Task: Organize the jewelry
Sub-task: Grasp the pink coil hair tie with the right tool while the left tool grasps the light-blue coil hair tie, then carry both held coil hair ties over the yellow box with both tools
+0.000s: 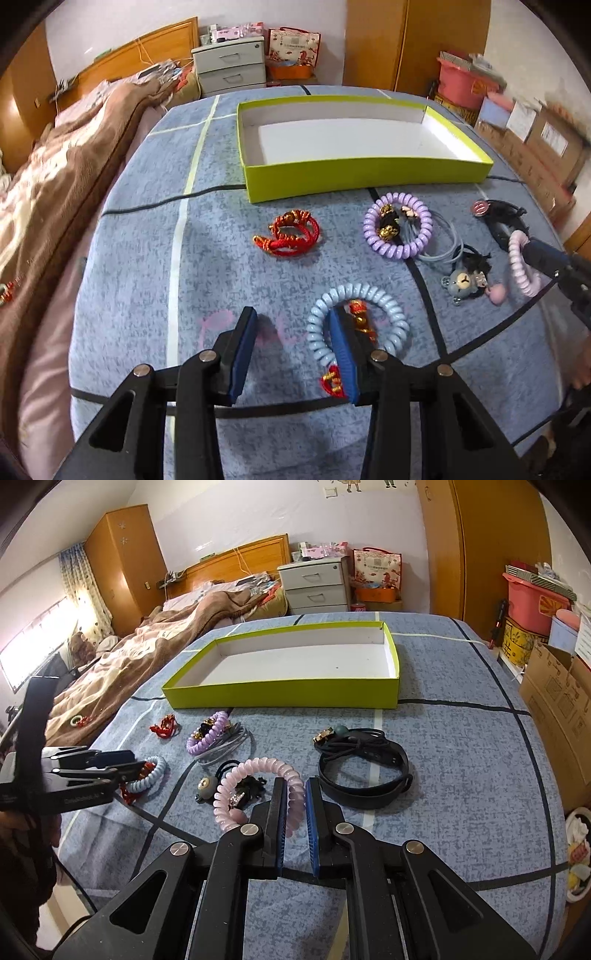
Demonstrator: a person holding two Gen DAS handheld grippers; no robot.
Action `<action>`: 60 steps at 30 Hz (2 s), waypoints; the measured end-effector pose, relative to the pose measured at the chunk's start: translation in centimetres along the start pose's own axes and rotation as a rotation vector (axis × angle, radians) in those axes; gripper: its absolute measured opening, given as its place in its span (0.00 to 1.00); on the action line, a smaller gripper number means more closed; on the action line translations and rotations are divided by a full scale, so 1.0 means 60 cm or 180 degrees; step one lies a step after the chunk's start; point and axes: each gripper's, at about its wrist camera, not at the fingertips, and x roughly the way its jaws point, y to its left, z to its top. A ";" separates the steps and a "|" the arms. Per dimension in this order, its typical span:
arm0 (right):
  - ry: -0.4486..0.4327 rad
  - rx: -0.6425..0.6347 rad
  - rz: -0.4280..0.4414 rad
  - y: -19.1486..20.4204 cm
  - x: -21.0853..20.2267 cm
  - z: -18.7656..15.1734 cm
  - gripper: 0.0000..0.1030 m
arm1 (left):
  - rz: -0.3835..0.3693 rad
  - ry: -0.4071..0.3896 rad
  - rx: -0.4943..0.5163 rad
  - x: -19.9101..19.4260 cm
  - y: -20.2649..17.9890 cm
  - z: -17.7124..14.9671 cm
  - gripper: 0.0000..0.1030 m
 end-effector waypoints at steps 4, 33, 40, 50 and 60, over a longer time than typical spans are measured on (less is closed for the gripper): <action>0.0012 0.0001 0.0019 -0.001 0.003 0.000 0.10 | 0.0004 -0.0011 0.0123 -0.001 -0.014 0.000 0.27; -0.0066 0.0039 -0.0019 0.000 -0.013 0.013 0.10 | -0.0400 -0.0424 -0.0004 -0.062 -0.006 0.021 0.09; -0.0198 0.0012 -0.0095 -0.006 -0.017 0.072 0.10 | -0.0458 -0.0566 -0.0140 -0.069 0.009 0.074 0.09; -0.0216 0.0045 -0.0201 -0.032 0.028 0.167 0.10 | -0.0500 -0.0590 -0.0295 -0.032 0.028 0.165 0.09; 0.0010 0.0033 -0.0427 -0.078 0.115 0.236 0.10 | -0.0486 -0.0505 -0.0401 0.029 0.047 0.235 0.09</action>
